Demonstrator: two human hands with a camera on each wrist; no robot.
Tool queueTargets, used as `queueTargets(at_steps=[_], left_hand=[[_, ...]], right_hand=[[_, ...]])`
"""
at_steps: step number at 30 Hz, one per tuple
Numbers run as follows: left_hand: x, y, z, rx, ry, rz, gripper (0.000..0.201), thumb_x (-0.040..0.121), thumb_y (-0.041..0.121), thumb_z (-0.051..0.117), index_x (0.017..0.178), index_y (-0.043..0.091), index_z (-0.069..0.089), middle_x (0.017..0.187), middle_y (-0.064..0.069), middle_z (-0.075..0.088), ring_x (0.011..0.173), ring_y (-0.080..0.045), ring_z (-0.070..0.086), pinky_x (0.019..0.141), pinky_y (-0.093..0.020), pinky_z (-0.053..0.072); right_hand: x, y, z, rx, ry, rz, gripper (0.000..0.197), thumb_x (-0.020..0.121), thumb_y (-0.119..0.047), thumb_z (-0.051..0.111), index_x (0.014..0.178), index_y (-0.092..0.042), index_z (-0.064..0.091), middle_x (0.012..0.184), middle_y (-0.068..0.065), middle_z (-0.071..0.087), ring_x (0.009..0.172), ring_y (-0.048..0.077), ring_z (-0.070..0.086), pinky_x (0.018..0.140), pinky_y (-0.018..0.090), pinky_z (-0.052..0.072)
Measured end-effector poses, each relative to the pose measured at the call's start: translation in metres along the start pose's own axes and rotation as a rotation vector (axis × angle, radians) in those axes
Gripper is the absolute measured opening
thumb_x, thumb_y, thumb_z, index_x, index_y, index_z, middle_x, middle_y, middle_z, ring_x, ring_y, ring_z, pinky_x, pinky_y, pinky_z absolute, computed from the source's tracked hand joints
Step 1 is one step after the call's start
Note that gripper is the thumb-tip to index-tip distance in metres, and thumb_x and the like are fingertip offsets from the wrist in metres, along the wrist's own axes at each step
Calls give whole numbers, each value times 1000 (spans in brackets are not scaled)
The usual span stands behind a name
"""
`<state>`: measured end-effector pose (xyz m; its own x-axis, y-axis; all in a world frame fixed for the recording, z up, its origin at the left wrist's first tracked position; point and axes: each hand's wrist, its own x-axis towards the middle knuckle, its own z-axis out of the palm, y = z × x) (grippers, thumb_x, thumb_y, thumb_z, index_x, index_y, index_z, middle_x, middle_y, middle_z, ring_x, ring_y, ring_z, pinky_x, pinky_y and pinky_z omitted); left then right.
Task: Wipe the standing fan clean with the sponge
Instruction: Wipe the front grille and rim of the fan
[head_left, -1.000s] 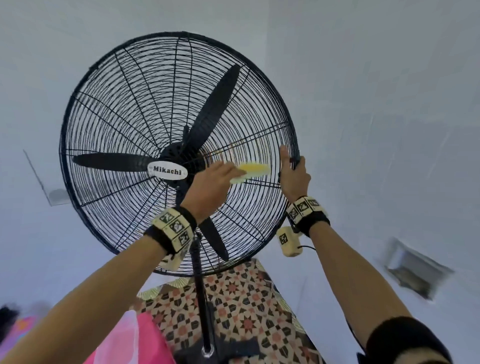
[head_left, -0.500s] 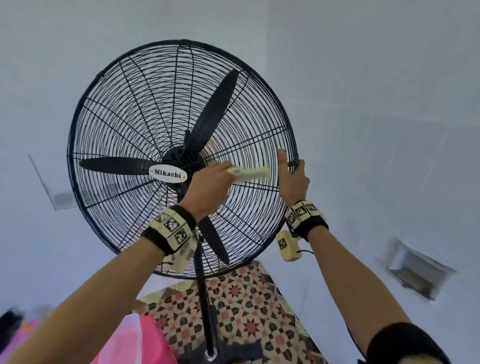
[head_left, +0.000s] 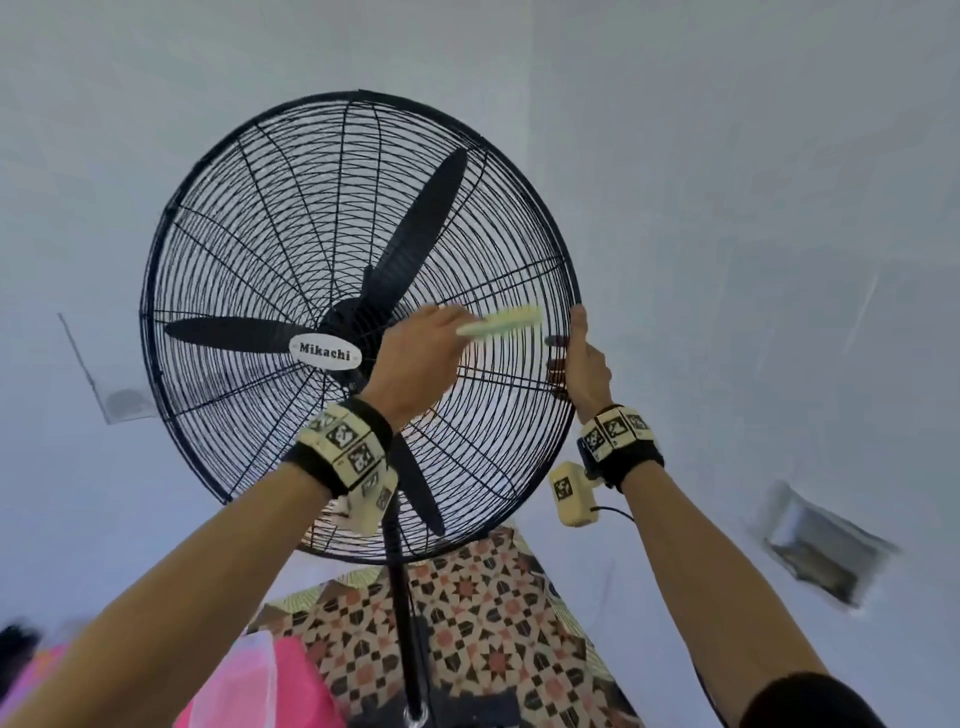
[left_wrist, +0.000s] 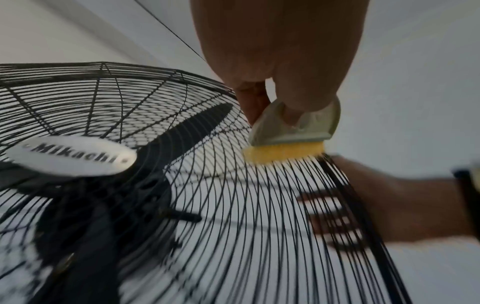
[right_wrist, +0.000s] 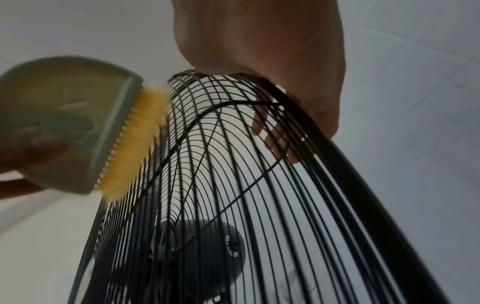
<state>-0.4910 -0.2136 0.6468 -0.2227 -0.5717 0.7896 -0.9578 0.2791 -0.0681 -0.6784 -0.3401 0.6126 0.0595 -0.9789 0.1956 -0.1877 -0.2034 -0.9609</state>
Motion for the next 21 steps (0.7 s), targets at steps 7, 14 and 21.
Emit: queueTargets(at_steps=[7,14,21], left_hand=[[17,17,-2,13,-5,-12,16,94,0,71,109,1,75,94,-13,72,70,-24,60,59,-39,54],[27,30,-8,-1,30,-58,24,97,4,67,120,7,73,99,-7,72,80,-23,63,64,-39,58],[-5,32,7,38,-124,18,27,96,5,69,121,14,70,99,0,65,78,-17,57,58,-41,58]], right_hand=[[-1,-4,-8,-22,-130,26,104,79,-98,7,118,-27,73,113,13,71,106,29,64,109,48,45],[1,7,-6,-21,-107,63,122,67,-104,1,110,-16,74,108,16,73,103,35,67,107,53,46],[20,20,-1,98,-280,91,128,59,-110,14,136,-21,65,135,1,63,126,22,55,118,44,28]])
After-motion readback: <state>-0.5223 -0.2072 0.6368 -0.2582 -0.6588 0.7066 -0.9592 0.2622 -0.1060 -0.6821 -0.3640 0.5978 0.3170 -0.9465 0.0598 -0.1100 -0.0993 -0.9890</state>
